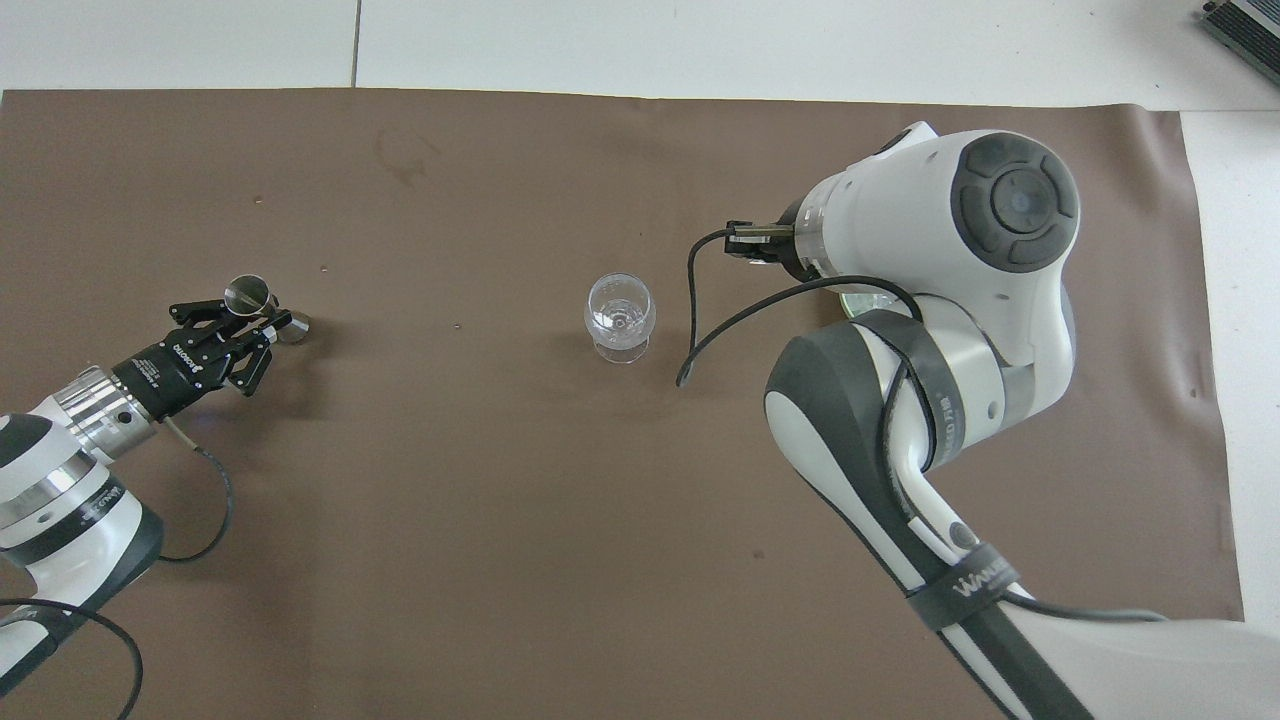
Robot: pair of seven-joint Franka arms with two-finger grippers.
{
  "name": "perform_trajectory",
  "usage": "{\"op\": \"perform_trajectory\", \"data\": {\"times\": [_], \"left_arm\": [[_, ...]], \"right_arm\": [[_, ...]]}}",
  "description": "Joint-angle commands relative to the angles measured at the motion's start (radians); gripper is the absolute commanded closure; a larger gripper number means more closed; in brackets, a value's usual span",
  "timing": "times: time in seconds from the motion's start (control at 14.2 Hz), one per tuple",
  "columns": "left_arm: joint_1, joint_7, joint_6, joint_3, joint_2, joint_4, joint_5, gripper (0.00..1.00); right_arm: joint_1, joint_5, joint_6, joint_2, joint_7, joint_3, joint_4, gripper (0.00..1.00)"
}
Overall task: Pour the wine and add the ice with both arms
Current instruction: 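Carry the ice bowl over the clear cup with the right gripper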
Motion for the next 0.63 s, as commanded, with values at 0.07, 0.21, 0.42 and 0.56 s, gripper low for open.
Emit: {"op": "perform_trajectory", "data": {"times": [0.07, 0.21, 0.42, 0.56], "left_arm": [[-0.015, 0.024, 0.022, 0.007, -0.004, -0.012, -0.027, 0.86], [-0.015, 0.024, 0.032, 0.007, -0.004, -0.015, -0.027, 0.52], [-0.015, 0.024, 0.032, 0.009, -0.004, -0.017, -0.026, 0.49], [-0.014, 0.024, 0.031, 0.009, -0.004, -0.015, -0.024, 0.40]], "right_arm": [[0.062, -0.006, -0.019, 0.010, 0.155, 0.002, 0.032, 1.00], [0.080, -0.009, -0.016, 0.010, 0.219, 0.004, 0.034, 1.00], [0.096, -0.009, -0.016, 0.010, 0.302, 0.004, 0.046, 1.00], [0.097, 0.000, -0.016, 0.008, 0.321, 0.004, 0.061, 1.00]]}}
